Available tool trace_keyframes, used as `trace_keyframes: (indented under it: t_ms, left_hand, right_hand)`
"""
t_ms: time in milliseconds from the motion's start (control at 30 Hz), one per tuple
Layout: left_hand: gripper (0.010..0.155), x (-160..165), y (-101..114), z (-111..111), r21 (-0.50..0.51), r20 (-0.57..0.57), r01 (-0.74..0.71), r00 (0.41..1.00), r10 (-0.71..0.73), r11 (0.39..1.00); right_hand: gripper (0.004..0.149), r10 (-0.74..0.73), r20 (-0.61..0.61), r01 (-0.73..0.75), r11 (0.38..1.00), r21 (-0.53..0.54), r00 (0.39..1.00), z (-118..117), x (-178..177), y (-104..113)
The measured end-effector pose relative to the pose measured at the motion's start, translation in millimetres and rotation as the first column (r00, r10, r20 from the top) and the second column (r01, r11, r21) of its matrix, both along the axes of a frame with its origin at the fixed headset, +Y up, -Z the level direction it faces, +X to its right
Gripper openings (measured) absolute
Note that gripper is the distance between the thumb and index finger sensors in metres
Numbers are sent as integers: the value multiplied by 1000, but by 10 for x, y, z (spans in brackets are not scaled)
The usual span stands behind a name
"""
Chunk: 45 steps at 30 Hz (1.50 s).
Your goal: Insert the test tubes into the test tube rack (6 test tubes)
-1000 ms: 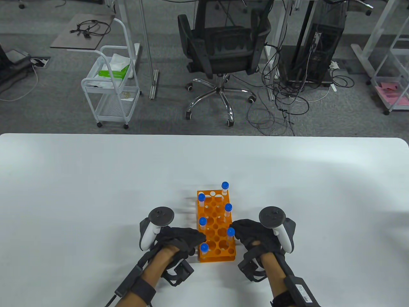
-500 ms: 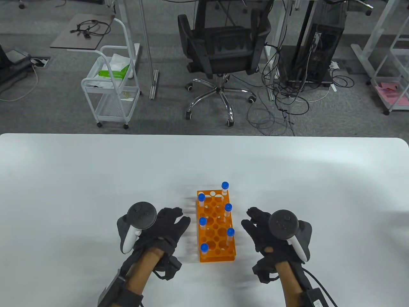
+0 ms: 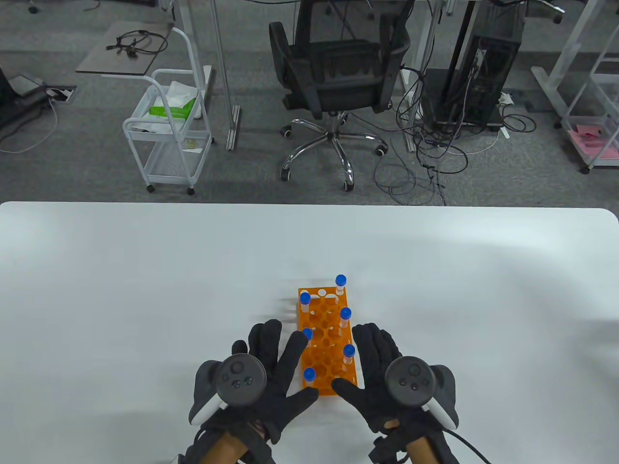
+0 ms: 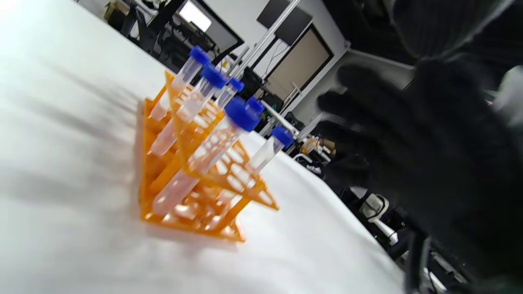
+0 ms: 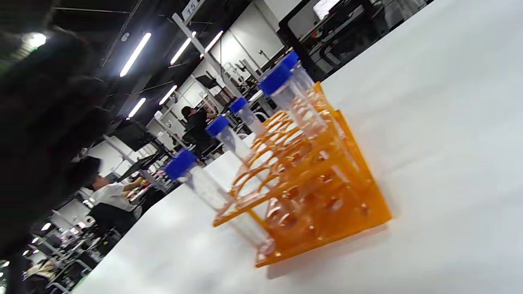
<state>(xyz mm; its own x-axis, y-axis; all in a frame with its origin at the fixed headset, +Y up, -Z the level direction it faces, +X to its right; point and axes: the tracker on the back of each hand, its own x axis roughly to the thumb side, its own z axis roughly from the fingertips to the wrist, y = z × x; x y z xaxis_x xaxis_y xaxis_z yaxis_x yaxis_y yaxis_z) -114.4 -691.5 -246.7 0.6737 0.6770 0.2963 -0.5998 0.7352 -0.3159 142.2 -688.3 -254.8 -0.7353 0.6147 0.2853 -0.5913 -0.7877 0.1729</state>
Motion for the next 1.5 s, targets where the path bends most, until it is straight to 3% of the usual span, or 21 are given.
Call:
trace_keyframes:
  t_ms: [100, 200, 267, 433, 1233, 1500]
  left_hand:
    - [84, 40, -78, -51, -26, 25, -15, 1000, 15, 1000]
    - [82, 55, -120, -77, -68, 70, -74, 994, 79, 995]
    - [82, 46, -123, -96, -46, 63, -80, 995, 82, 996]
    - [81, 24, -139, -130, -34, 44, -68, 997, 70, 997]
    - [78, 65, -245, -86, -63, 57, -7, 998, 10, 998]
    - [78, 72, -236, -94, -31, 56, -29, 998, 30, 999]
  right_hand:
    - [100, 56, -20, -54, 996, 75, 998, 59, -20, 60]
    - [100, 77, -50, -76, 997, 31, 996, 48, -45, 11]
    - [100, 126, -80, -128, 992, -23, 989, 28, -44, -33]
    - [99, 193, -88, -196, 980, -28, 977, -7, -23, -54]
    - [98, 191, -79, -197, 978, -75, 978, -18, -18, -120]
    - [98, 186, -74, -192, 978, -82, 980, -26, -12, -131]
